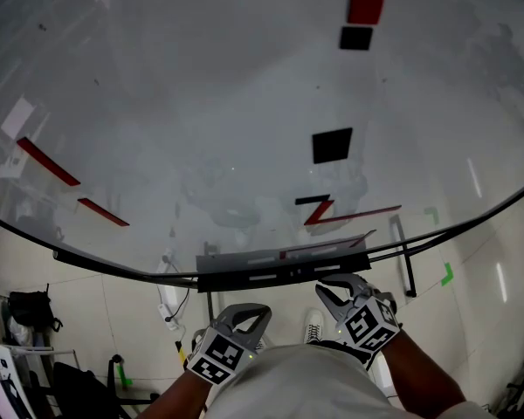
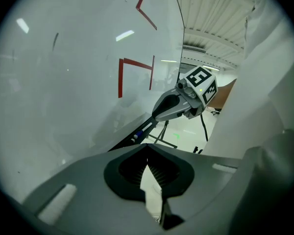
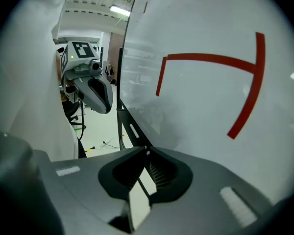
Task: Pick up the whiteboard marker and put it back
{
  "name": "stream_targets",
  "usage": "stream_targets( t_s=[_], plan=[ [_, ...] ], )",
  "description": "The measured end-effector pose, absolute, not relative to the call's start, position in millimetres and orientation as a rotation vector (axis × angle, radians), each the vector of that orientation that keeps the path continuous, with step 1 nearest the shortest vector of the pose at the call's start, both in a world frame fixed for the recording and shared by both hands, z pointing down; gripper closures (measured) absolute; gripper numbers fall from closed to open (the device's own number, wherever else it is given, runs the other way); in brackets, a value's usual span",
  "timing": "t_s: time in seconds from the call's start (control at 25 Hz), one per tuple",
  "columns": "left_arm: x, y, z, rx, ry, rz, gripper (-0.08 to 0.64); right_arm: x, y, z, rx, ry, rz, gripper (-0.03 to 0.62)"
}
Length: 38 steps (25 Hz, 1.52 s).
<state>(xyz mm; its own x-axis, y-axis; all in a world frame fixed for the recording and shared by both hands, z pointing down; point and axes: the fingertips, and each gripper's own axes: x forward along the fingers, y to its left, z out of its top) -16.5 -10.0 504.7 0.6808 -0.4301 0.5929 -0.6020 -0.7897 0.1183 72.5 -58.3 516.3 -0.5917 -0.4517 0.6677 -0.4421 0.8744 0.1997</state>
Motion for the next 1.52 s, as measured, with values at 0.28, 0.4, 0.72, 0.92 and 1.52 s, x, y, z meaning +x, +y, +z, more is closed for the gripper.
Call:
stream_targets(
  t_s=[0.28,0.4,0.72,0.92,1.52],
  plan=[
    [-22.9,-7.4,504.8,2.556,-0.846,0.751,0.543,72.3,-58.1,526.9,0.57,-2.192,-0.117,0.569],
    [-27.6,-9.3,503.8,2.548,-0.875,0.739,0.543,75.6,-60.7,535.6,0.529,-2.12,-0.179,0.569],
    [-30.4,-5.7,503.0,2.538,-0.898,0.721,0.543,83.9,-64.8,555.8,0.424,-1.99,-0.283,0.569],
    [-28.2,-4.8,502.0,2.542,-0.899,0.72,0.543,85.8,-65.8,562.7,0.375,-1.954,-0.315,0.569],
    [-24.8,-6.3,501.5,2.543,-0.892,0.727,0.543,94.2,-83.2,584.1,0.355,-1.864,-0.349,0.554]
  ],
)
